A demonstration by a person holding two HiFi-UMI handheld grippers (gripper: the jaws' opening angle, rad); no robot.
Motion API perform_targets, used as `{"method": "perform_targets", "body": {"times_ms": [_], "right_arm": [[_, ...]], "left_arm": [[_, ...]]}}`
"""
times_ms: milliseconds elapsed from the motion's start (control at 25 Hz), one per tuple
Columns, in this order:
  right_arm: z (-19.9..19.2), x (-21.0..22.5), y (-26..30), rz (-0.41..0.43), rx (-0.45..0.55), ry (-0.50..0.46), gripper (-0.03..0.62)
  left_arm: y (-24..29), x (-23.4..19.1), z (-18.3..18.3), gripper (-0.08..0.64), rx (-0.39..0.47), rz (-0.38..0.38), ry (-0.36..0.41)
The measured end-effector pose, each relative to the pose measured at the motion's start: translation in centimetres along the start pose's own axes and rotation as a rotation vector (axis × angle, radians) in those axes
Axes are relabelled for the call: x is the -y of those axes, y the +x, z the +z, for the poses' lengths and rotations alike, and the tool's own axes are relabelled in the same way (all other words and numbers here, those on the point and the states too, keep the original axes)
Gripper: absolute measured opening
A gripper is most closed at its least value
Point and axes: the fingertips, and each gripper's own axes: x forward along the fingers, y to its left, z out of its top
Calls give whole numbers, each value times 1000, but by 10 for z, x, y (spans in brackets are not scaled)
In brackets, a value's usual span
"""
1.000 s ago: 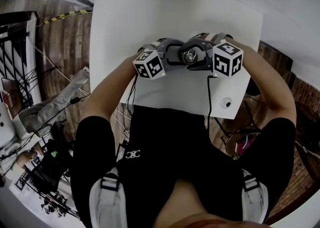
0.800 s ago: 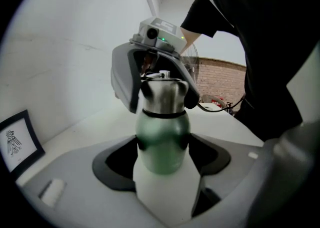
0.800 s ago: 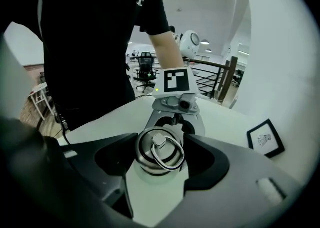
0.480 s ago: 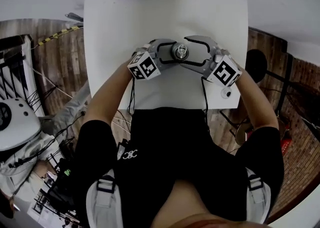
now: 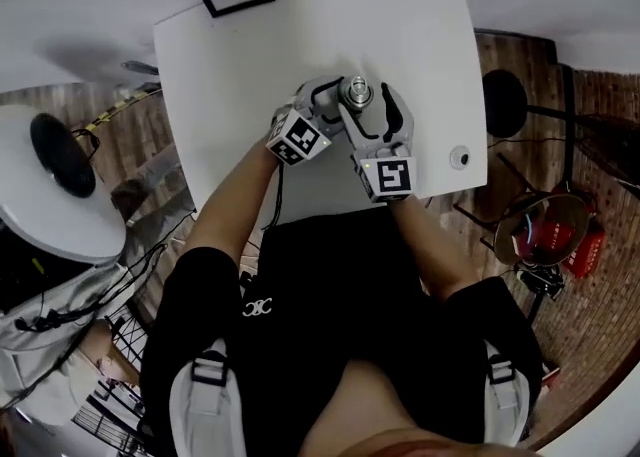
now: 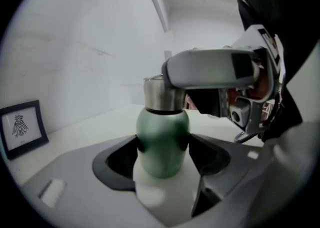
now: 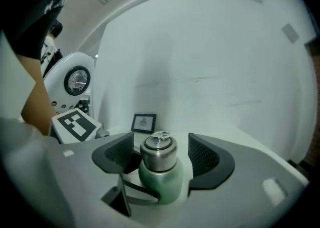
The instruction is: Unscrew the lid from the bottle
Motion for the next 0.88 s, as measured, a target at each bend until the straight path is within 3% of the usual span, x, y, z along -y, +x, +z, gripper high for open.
{"method": "perform_targets", "body": {"times_ms": [200, 320, 440, 640, 760, 880], "right_arm": [[-7, -1, 15, -175, 28, 56, 316], [-8, 5, 15, -215, 30, 96, 267], [-8, 6, 16, -187, 16, 79, 267], [-7, 1, 17, -13, -9, 52, 266], [-3, -3, 18, 179, -38, -10, 267], [-7, -8, 17, 433, -60, -86, 266]], "left_arm": [[2, -1, -1, 376, -5, 7, -2], [2, 0, 0, 376, -8, 1, -5], [3, 0, 0, 376, -10, -5, -7], [2, -1, 0, 376, -8, -16, 0], [2, 0, 1, 376, -5, -25, 4], [2, 0, 3, 376, -1, -31, 1]]}}
